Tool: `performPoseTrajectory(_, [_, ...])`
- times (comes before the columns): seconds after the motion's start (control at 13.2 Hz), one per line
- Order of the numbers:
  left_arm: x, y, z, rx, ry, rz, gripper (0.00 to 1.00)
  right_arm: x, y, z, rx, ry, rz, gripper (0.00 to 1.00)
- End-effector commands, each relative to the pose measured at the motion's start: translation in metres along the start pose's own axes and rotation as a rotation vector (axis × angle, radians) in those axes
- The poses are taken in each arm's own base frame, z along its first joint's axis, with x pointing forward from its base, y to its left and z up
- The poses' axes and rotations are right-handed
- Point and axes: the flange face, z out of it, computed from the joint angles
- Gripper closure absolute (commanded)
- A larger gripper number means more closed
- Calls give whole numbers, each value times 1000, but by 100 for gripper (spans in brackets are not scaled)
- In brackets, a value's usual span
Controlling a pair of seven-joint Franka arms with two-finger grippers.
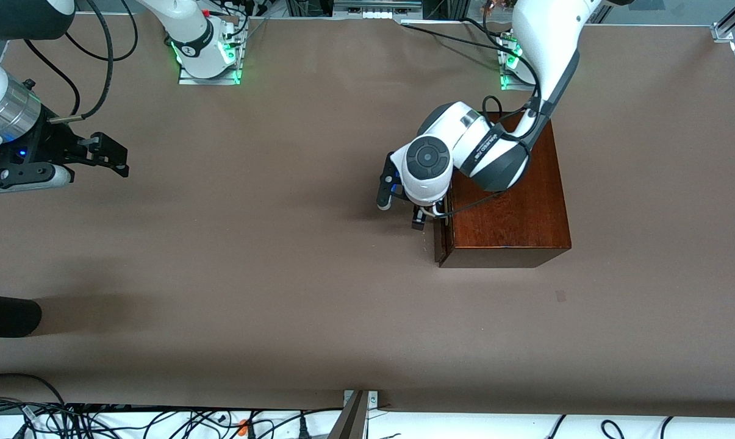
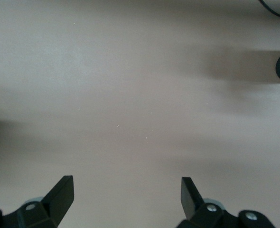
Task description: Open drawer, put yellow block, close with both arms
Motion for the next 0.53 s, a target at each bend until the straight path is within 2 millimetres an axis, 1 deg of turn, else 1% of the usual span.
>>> performPoseTrajectory(0.0, [-13, 21, -79, 29, 57, -185, 0, -1, -5, -5, 0, 11, 9, 0])
performPoseTrajectory(0.08, [-18, 27, -103, 38, 62, -272, 0, -1, -5, -5, 1, 11, 9, 0])
performPoseTrajectory(0.15, [-27, 32, -126, 42, 58, -352, 0, -1, -4, -5, 0, 11, 11, 0])
performPoseTrajectory(0.23, [-47, 30, -146, 41, 57, -435, 0, -1, -4, -5, 0, 11, 11, 0])
performPoseTrajectory(0.3, [-73, 24, -166, 40, 64, -523, 0, -1, -4, -5, 0, 11, 11, 0])
performPoseTrajectory(0.45, [-125, 16, -197, 38, 72, -678, 0, -1, -4, -5, 0, 11, 11, 0])
